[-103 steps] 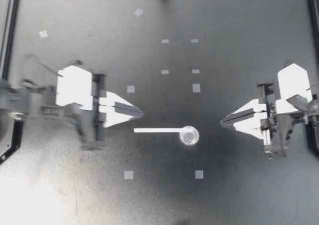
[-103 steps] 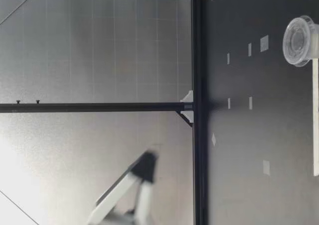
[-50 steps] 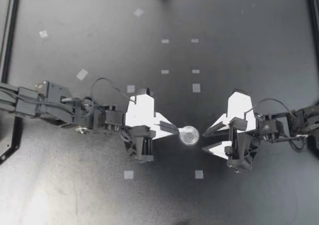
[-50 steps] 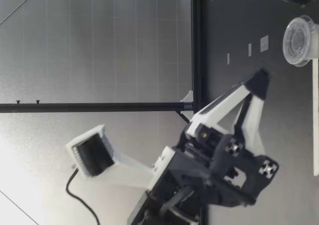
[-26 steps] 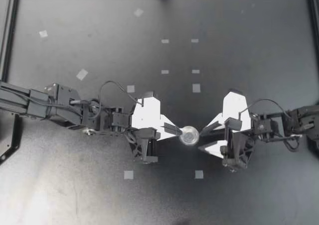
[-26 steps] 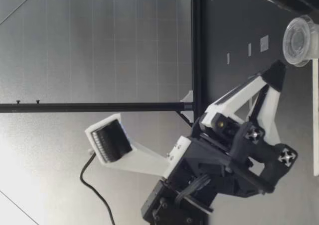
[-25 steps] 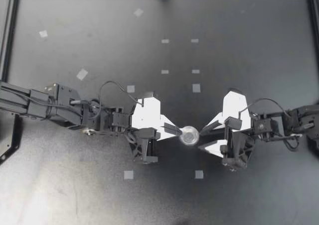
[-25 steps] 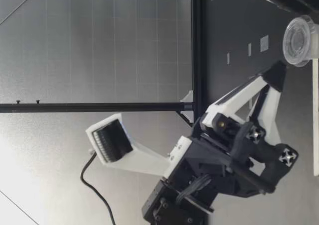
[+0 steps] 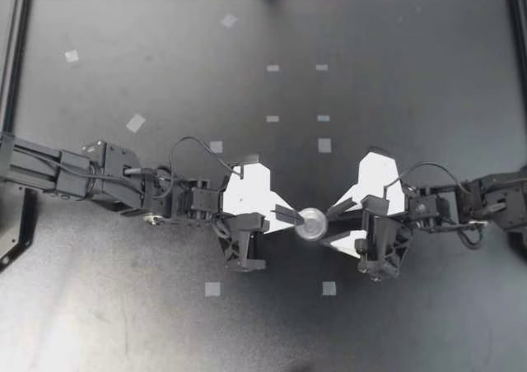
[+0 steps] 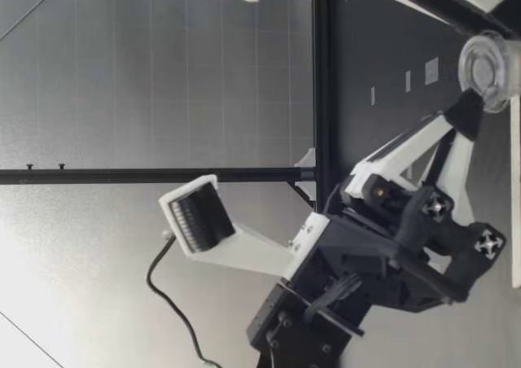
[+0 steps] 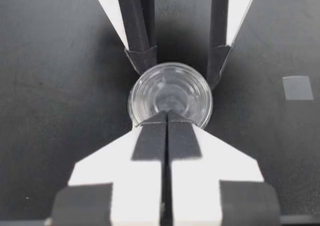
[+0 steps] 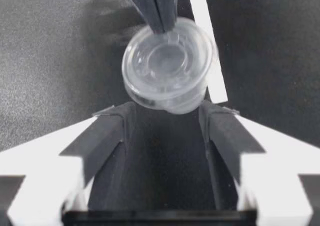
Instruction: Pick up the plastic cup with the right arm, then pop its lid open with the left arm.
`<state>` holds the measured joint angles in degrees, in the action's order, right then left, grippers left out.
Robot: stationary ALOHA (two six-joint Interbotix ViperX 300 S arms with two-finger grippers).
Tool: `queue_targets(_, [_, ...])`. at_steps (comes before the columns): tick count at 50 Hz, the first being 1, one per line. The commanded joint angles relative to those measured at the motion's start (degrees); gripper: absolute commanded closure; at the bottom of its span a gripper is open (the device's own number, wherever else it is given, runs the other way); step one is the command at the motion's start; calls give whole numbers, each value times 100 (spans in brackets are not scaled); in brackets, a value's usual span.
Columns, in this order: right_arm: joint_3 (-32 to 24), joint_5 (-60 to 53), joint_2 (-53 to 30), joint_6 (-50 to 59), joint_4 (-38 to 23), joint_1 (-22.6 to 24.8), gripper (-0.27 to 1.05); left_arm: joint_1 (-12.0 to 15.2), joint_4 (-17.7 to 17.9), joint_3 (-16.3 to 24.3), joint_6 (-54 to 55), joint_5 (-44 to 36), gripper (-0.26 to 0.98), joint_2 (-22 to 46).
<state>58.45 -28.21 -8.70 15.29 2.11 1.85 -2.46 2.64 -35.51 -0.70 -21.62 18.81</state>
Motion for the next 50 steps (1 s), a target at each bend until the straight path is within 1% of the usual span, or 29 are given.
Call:
queue_targets(1, [-97,-53,44,-18,-9,-35,21,0,-9,105,18,-62,84,-79])
queue_targets(14, [-132,-53,0,-18,-35,-35,21,0,-9,114,44,-62,84,-26])
queue_targets(29, [-316,0,-79,0,-105,-35,21,-53,-9,114,53,-62,84,-35])
queue_targets(41, [-519,439,-185,9,-158,18,21,-62,-9,97,53,-53,84,-35])
queue_targets(50, [-580,501,-193,9,-185,35,23,-53,-9,97,53,-62,84,-26])
